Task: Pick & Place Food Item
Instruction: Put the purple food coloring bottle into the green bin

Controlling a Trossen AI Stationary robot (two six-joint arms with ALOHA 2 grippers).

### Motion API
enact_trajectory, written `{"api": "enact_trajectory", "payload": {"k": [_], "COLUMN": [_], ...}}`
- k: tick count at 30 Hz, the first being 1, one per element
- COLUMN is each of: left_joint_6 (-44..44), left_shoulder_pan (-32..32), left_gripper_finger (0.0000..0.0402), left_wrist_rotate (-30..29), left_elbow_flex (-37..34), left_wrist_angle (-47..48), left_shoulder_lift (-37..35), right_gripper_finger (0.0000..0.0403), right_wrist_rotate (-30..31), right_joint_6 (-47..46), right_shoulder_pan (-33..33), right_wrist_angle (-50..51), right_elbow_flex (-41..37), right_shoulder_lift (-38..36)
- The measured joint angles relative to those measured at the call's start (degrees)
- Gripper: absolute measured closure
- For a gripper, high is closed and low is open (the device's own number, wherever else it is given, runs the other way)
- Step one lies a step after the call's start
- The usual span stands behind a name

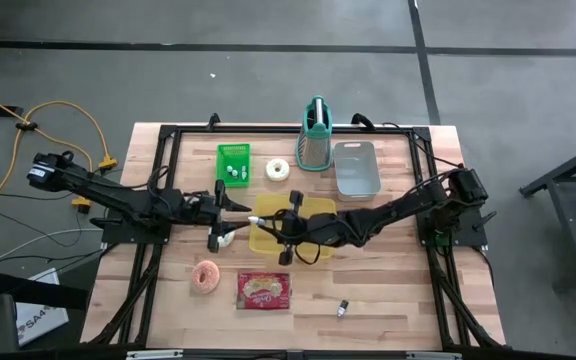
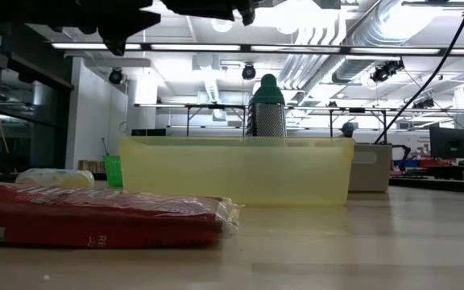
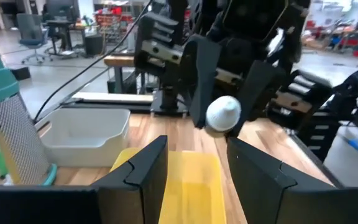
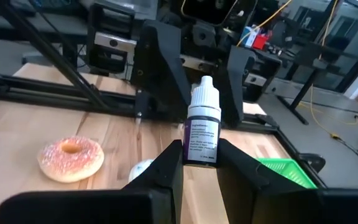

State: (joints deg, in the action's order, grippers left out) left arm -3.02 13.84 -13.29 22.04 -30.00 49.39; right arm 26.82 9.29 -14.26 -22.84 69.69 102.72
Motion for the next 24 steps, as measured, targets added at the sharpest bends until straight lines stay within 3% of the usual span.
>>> {"api": "enact_trajectory", "payload": {"k": [5,24], "left_joint_6": [0.5,4.8], "left_shoulder_pan": [-0.7,-0.8], "left_gripper_finger": [0.024,0.024], "left_wrist_rotate": [2.9,3.0], "left_elbow_flex": [0.0,0.0], "left_wrist_angle": [-1.9,-13.1], "left_shoulder_lift": [0.0,6.5], "right_gripper_finger": [0.0332,0.0332], "right_wrist_rotate": [-0.2,-2.9], "right_joint_6": [0.0,1.1], "right_shoulder_pan": [0.9,1.9], "right_wrist_angle": [-0.2,-3.2], "right_elbow_flex": [0.0,0.0], "right_shoulder_lift": [0.0,0.0]}}
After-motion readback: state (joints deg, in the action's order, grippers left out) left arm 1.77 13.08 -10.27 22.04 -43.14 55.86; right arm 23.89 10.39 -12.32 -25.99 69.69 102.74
